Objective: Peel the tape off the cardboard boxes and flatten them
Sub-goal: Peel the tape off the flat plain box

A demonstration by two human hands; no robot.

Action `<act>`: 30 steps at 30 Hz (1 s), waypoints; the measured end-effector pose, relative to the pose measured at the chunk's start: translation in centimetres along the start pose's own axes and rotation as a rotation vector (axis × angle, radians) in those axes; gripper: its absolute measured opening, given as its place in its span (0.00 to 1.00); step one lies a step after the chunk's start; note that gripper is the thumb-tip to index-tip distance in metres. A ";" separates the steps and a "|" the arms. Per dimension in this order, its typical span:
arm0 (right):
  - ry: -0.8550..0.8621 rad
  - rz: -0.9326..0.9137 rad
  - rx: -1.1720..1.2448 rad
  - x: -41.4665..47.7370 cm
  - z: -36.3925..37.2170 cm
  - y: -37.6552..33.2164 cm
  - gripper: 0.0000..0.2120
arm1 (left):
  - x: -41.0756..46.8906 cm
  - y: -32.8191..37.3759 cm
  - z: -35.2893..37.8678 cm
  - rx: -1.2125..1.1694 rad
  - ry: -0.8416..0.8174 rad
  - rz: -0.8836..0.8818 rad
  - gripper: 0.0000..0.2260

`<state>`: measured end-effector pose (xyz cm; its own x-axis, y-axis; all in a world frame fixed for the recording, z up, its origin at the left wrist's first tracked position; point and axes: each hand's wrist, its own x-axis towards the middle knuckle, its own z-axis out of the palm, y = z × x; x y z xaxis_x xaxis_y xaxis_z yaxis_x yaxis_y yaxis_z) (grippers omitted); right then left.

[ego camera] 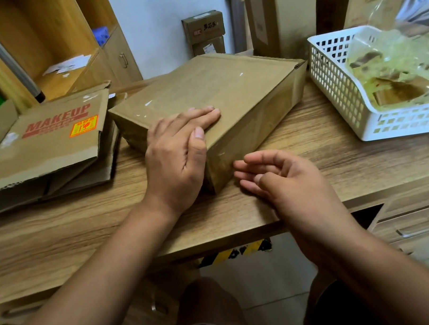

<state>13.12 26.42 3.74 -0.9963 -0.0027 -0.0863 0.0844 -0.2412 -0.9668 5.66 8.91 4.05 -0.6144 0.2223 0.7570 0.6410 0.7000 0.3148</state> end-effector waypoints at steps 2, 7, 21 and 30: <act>-0.010 0.004 0.002 0.0 -0.1 0.0 0.14 | 0.0 0.0 0.0 -0.001 -0.001 -0.001 0.21; -0.025 0.025 -0.009 0.5 -0.4 -0.2 0.14 | 0.0 0.0 -0.1 -0.005 -0.008 0.001 0.21; 0.030 -0.008 -0.050 -0.3 0.1 0.1 0.13 | 0.0 -0.2 -0.1 -0.008 -0.011 -0.007 0.21; -0.016 -0.017 -0.105 0.1 0.2 -0.2 0.11 | 0.0 -0.2 -0.1 -0.006 -0.010 -0.004 0.21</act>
<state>12.96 26.23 3.95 -0.9976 -0.0148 -0.0671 0.0686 -0.1379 -0.9881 5.58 8.72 4.03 -0.6216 0.2260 0.7500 0.6413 0.6967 0.3215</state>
